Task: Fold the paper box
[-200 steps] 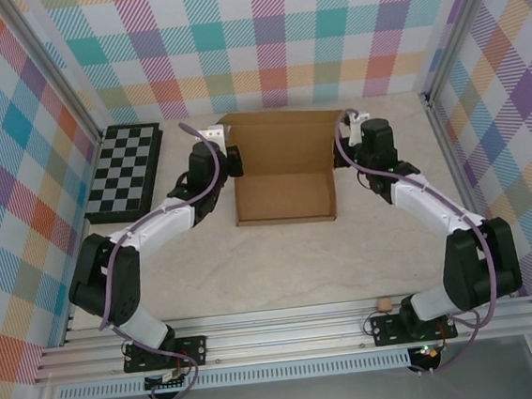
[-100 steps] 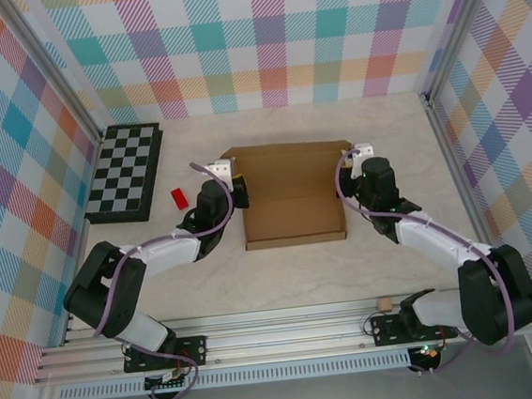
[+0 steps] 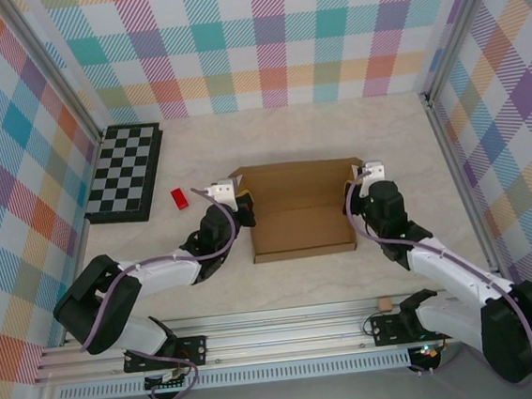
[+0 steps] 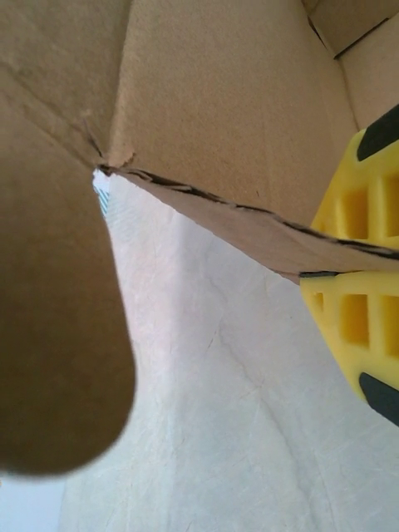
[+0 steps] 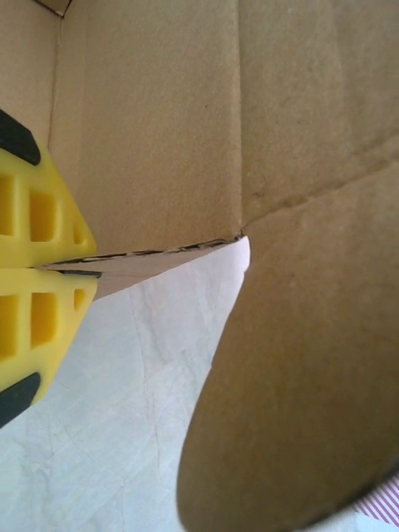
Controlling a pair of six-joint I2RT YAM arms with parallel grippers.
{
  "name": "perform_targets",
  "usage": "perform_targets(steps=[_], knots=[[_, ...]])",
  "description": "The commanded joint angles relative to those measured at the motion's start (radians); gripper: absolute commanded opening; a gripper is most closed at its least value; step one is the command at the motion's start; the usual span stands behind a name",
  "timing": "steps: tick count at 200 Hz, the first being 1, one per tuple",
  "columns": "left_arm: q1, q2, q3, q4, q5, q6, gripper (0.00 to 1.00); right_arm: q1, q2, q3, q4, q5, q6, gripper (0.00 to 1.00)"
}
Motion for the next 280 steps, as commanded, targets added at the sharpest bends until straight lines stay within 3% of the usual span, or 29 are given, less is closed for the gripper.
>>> perform_targets(steps=[1,33,66,90,105,135,175,205,237,280], knots=[[-0.052,0.001,-0.056,-0.022,0.090,-0.024,0.00,0.053,-0.042,-0.084,-0.160,-0.104,0.058,0.00],[-0.073,0.022,-0.045,-0.013,0.093,-0.063,0.00,0.063,-0.137,-0.138,-0.249,-0.080,0.070,0.00],[-0.152,0.049,-0.031,-0.032,0.064,-0.094,0.00,0.075,-0.171,-0.139,-0.309,-0.092,0.099,0.00],[-0.166,0.081,-0.090,0.089,-0.008,-0.085,0.00,0.078,-0.169,-0.160,-0.197,-0.083,0.082,0.00],[-0.129,0.057,-0.061,0.102,-0.027,0.016,0.00,0.079,-0.176,-0.144,-0.080,-0.058,0.022,0.00],[-0.007,0.011,0.078,0.064,0.106,0.159,0.00,0.075,-0.083,0.025,0.009,-0.016,-0.131,0.00],[0.132,0.050,0.119,0.165,0.267,0.221,0.00,0.048,0.155,0.208,0.129,-0.085,-0.213,0.00],[0.178,0.145,0.115,0.271,0.338,0.272,0.00,0.027,0.299,0.267,0.215,-0.096,-0.218,0.00],[0.178,0.245,0.100,0.344,0.289,0.292,0.00,0.021,0.400,0.264,0.282,-0.086,-0.188,0.00],[0.147,0.226,0.063,0.343,0.192,0.140,0.00,0.024,0.400,0.187,0.282,-0.070,-0.109,0.00]])
